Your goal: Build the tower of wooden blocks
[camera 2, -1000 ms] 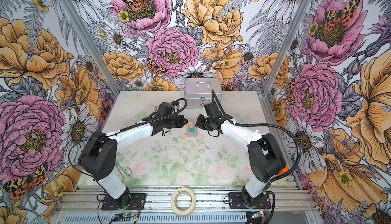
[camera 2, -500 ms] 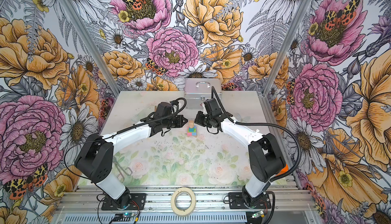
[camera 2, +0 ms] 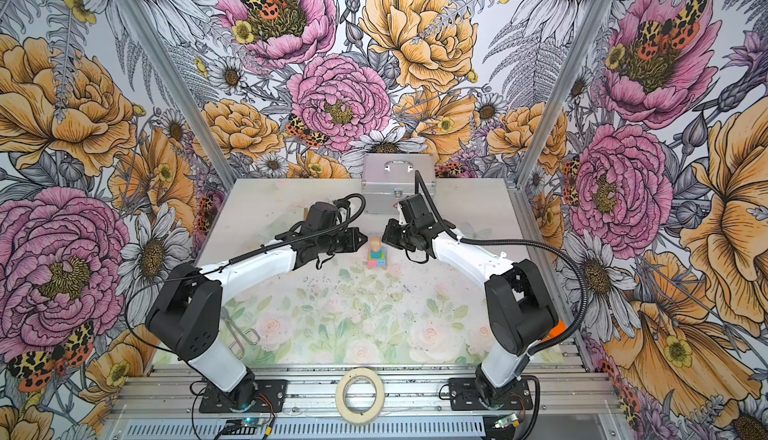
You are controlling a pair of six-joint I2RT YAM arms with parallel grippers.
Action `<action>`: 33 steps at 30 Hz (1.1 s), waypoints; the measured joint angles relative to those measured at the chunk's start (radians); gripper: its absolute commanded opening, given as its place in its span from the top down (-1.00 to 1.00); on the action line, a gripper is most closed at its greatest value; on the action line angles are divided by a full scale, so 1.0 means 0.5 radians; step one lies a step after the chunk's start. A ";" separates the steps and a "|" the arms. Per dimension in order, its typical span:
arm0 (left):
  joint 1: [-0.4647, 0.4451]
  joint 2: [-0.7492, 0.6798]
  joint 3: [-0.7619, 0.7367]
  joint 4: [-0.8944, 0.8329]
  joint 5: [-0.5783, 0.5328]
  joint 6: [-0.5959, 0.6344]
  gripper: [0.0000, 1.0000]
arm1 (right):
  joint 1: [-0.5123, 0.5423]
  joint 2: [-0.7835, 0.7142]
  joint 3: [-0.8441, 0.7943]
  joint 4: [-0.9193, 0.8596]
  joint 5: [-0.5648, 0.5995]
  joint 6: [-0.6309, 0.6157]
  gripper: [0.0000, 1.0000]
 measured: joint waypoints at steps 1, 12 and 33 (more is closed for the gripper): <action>-0.002 0.000 0.000 -0.001 0.000 -0.001 0.83 | 0.000 0.010 0.001 0.001 0.002 0.003 1.00; -0.018 0.000 -0.001 -0.002 -0.001 0.000 0.83 | 0.000 0.034 0.002 0.000 0.005 0.008 1.00; -0.021 0.000 -0.009 -0.005 -0.001 -0.001 0.83 | 0.000 0.066 0.032 0.000 0.005 0.009 1.00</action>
